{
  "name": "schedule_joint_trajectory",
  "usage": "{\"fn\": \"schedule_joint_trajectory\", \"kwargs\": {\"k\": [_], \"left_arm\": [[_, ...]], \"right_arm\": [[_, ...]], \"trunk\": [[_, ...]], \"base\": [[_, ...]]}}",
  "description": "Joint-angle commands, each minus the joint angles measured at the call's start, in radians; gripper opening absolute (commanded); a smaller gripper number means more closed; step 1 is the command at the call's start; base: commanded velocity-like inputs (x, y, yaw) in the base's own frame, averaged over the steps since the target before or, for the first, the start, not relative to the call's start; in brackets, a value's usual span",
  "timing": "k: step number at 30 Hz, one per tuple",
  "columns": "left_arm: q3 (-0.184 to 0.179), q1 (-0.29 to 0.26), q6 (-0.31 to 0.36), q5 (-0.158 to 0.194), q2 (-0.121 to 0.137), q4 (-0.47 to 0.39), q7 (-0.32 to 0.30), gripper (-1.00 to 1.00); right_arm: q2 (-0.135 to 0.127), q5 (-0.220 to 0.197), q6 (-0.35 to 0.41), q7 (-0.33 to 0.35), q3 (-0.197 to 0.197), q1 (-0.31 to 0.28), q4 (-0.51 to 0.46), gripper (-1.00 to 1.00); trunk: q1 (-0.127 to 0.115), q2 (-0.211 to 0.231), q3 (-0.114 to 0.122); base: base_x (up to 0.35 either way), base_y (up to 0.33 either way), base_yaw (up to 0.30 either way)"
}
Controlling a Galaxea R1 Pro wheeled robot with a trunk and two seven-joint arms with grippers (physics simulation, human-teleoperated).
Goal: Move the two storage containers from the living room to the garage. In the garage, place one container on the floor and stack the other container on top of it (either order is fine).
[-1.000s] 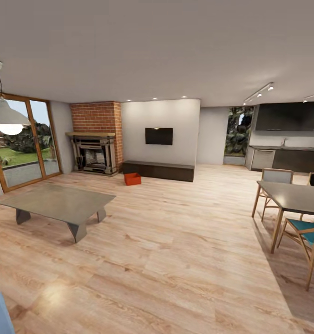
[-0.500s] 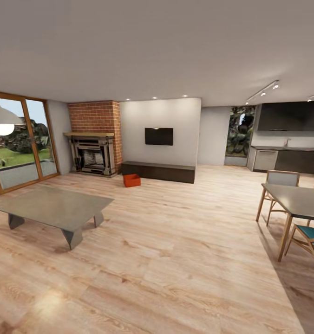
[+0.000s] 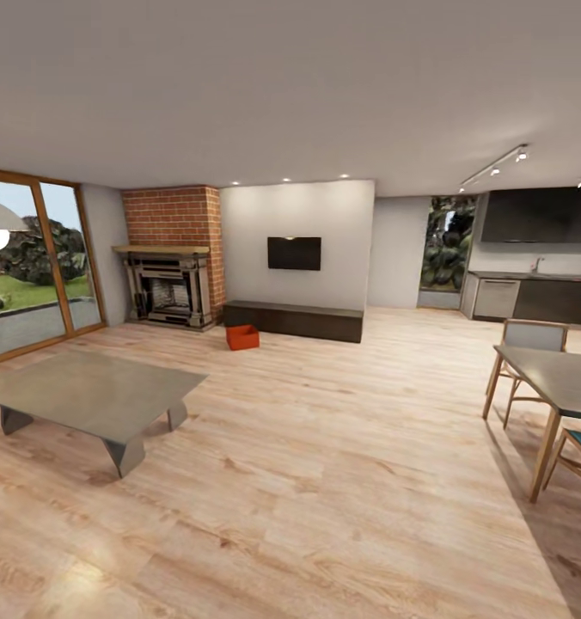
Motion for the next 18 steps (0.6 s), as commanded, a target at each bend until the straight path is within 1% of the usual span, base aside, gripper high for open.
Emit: {"fn": "schedule_joint_trajectory", "kwargs": {"k": [1, 18], "left_arm": [[0.003, 0.000, 0.004, 0.010, 0.000, 0.000, 0.001, 1.00], [0.003, 0.000, 0.001, 0.012, 0.000, 0.000, 0.002, 1.00]], "right_arm": [[0.000, -0.003, -0.005, 0.000, 0.007, -0.001, 0.003, 1.00], [-0.001, -0.003, -0.006, -0.001, 0.008, -0.001, 0.003, 1.00]], "trunk": [[0.001, 0.000, 0.000], [0.001, 0.000, 0.000]], "base": [[0.324, 0.000, 0.000], [0.324, 0.000, 0.000]]}}
